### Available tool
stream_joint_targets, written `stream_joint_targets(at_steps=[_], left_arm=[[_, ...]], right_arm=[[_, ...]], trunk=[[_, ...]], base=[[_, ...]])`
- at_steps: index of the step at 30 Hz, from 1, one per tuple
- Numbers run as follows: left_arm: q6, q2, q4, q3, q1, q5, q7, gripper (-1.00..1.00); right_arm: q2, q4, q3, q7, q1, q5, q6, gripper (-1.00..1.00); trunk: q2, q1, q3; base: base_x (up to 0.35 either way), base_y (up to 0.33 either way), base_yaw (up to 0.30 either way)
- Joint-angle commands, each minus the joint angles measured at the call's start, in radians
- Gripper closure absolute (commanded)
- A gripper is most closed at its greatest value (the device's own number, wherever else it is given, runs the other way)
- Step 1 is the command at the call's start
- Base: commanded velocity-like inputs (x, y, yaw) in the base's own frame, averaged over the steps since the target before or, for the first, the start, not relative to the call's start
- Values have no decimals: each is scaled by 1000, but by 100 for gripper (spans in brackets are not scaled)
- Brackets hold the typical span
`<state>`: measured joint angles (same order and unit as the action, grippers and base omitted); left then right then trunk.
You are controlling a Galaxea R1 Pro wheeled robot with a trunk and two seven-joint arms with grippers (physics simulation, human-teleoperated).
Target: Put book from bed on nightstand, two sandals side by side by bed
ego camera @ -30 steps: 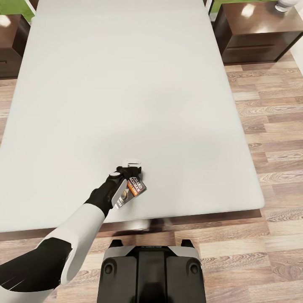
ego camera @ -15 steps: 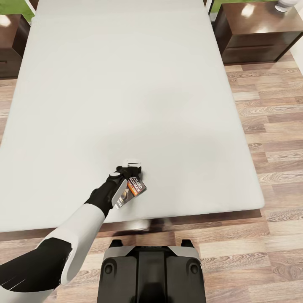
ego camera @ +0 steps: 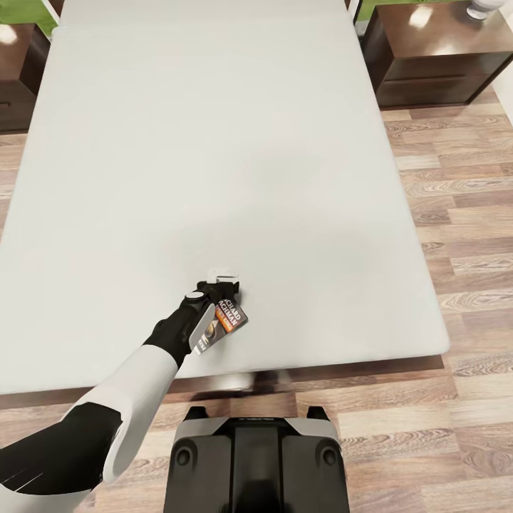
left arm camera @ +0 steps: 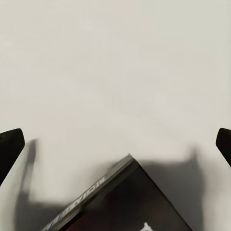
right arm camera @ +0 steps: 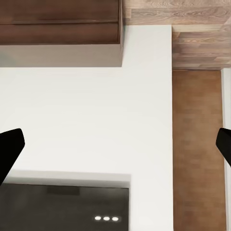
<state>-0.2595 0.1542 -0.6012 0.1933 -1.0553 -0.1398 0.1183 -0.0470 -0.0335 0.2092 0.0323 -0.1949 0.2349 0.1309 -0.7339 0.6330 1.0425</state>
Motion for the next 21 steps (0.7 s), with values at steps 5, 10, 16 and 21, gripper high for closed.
stream_joint_targets(at_steps=[5,10,16,21], left_arm=[[-4,-1,-2,6,0,-11,9,-100],[-4,-1,-2,6,0,-11,9,-100],[-4,-1,-2,6,0,-11,9,-100],[-4,-1,-2,6,0,-11,9,-100]], right_arm=[[-1,-2,9,3,0,7,6,-100],[-1,-2,9,3,0,7,6,-100],[-1,-2,9,3,0,7,6,-100],[-1,-2,9,3,0,7,6,-100]], trunk=[[-1,0,1],[-1,0,1],[-1,0,1],[-1,0,1]], base=[[0,0,0],[0,0,0],[0,0,0],[0,0,0]])
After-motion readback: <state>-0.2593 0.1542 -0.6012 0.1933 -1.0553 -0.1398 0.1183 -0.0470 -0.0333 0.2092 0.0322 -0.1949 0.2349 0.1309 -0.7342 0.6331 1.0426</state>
